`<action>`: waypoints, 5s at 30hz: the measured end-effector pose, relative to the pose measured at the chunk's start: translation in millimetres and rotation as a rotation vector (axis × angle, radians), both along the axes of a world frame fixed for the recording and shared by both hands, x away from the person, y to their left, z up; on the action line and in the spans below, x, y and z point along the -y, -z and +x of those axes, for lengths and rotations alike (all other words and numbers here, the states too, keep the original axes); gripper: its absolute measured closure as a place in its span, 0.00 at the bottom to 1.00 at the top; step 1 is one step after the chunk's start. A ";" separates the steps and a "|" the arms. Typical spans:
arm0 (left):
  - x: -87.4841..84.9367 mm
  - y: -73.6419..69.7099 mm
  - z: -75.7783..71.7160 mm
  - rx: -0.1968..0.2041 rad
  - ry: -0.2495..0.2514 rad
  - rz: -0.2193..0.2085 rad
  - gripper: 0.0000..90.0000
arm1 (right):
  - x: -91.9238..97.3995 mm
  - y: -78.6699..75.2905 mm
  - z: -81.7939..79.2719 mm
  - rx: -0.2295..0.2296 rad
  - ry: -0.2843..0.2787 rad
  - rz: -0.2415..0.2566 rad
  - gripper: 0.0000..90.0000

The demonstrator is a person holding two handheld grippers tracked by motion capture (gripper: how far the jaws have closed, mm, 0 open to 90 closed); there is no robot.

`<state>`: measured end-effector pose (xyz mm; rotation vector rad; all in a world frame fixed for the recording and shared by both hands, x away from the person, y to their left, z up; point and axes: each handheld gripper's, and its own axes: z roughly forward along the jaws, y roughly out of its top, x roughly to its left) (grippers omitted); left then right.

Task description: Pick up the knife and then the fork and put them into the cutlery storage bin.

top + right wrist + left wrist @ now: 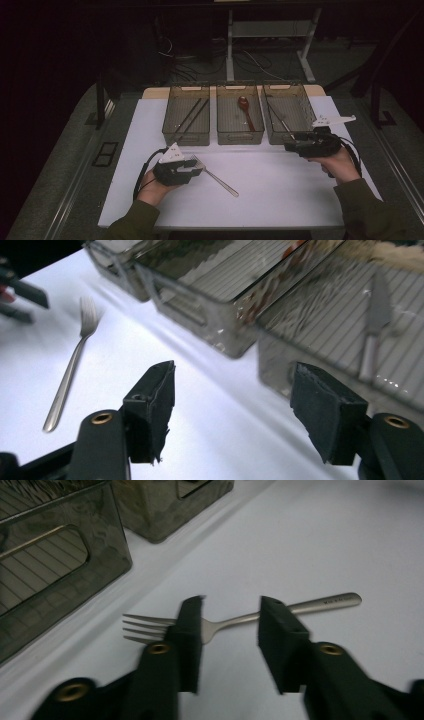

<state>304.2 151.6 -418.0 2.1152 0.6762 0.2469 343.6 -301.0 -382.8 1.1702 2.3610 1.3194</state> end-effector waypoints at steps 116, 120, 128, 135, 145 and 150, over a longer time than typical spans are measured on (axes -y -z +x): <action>58.0 -11.2 -29.0 0.048 0.490 0.131 0.94 | -85.9 12.6 -56.3 0.022 -0.443 -0.115 0.29; 64.5 -13.0 -30.8 0.056 0.506 0.120 0.94 | -102.3 13.6 -57.4 0.022 -0.513 -0.144 0.35; 75.1 -15.4 -35.2 0.069 0.539 0.117 0.94 | -138.5 19.4 -57.4 0.036 -0.670 -0.211 0.51; 80.1 -15.7 -38.2 0.073 0.558 0.120 0.94 | -160.4 27.3 -57.0 0.013 -0.757 -0.255 0.67; 82.3 -15.3 -38.1 0.082 0.578 0.130 0.94 | -167.9 30.9 -58.3 -0.007 -0.820 -0.284 0.89; 83.5 -12.5 -37.1 0.089 0.555 0.144 0.88 | -168.2 32.4 -59.6 -0.020 -0.824 -0.287 0.91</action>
